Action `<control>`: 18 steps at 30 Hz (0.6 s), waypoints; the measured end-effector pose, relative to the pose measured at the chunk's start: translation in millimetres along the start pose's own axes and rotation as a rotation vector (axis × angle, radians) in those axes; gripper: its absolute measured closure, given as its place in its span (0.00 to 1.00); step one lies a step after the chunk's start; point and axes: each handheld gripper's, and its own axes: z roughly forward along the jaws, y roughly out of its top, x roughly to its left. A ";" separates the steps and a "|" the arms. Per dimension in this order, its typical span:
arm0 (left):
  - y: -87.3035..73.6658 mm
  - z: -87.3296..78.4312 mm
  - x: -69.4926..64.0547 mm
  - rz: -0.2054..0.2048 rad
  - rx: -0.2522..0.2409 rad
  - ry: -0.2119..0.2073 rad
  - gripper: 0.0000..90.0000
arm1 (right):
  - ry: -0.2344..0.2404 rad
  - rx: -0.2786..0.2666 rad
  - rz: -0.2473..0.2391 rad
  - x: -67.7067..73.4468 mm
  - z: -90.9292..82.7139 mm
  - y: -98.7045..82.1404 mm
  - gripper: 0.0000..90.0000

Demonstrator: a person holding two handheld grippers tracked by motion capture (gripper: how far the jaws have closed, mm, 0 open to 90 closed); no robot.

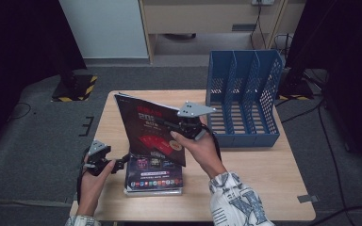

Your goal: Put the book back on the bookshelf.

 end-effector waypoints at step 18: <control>-9.4 1.0 4.1 0.003 0.059 0.073 0.05 | -0.074 0.013 0.010 -9.5 1.0 11.5 0.96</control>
